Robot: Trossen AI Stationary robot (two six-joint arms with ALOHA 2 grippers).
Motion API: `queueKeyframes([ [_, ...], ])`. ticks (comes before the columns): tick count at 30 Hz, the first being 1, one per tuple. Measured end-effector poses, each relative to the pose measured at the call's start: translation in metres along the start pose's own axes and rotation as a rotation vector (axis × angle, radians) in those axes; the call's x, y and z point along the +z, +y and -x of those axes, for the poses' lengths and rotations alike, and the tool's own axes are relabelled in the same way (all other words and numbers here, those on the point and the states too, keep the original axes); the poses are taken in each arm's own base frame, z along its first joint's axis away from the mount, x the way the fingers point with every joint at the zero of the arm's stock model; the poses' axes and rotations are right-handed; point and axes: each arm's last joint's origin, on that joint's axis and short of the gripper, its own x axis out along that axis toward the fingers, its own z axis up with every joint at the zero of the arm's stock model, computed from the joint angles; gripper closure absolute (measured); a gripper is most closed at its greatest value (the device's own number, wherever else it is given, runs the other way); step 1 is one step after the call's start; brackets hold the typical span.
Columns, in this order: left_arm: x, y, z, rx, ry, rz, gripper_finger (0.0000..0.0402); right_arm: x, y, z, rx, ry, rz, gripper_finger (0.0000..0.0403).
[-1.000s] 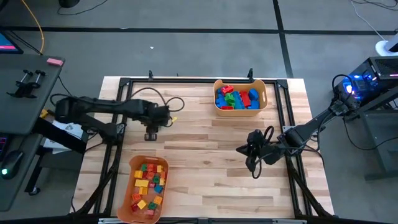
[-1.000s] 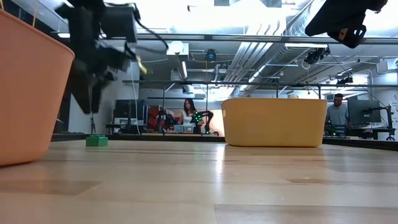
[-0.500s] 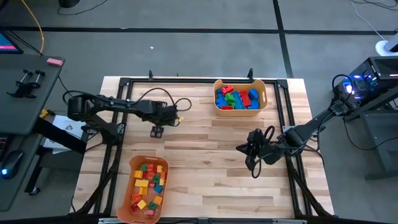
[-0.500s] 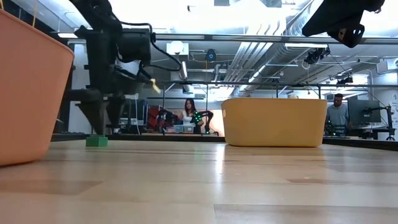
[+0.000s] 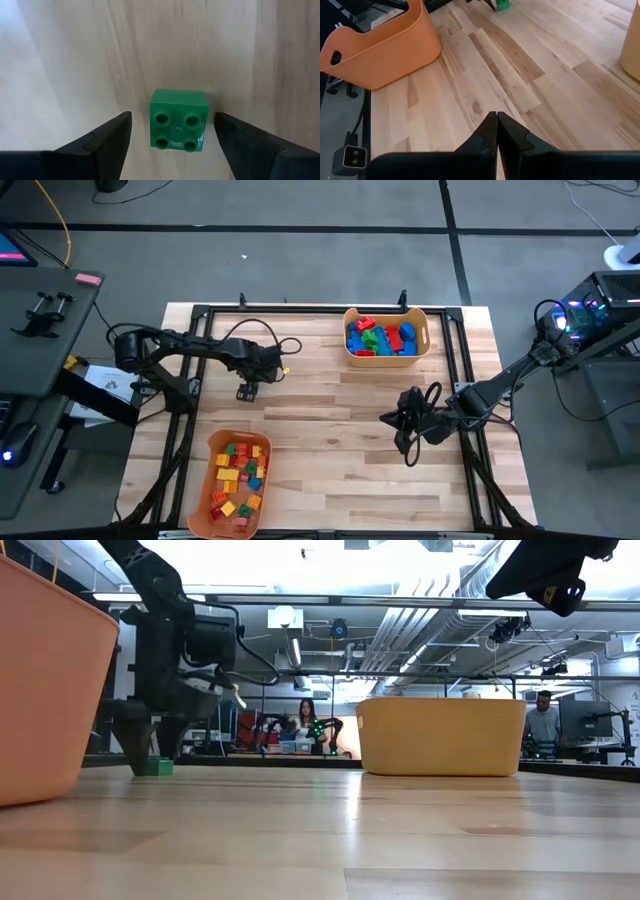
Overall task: Sort blocks by size
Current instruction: Put the green game piece into the orange bin
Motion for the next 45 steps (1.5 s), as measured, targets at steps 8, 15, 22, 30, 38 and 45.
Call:
queueKeyframes([
  [8,0.000,-0.003,-0.006,-0.038,0.015,-0.014,0.0145,0.000,0.000,0.000,0.000,0.001,0.000,0.0403],
  [15,0.002,-0.003,-0.002,-0.072,0.017,0.070,0.0302,0.000,0.000,0.000,0.001,0.001,-0.001,0.0403],
  [22,0.008,0.003,0.024,-0.105,-0.077,0.175,0.0303,0.000,0.000,0.000,0.000,0.002,0.009,0.0403],
  [30,-0.001,-0.007,0.099,-0.163,-0.333,0.328,0.0303,0.000,0.000,0.000,0.003,0.006,0.049,0.0403],
  [38,-0.030,-0.060,0.169,-0.263,-0.618,0.464,0.0303,-0.001,0.000,0.000,0.008,0.017,0.074,0.0403],
  [45,-0.040,-0.129,0.179,-0.415,-0.541,0.459,0.0303,-0.001,0.000,0.000,0.010,0.019,0.074,0.0403],
])
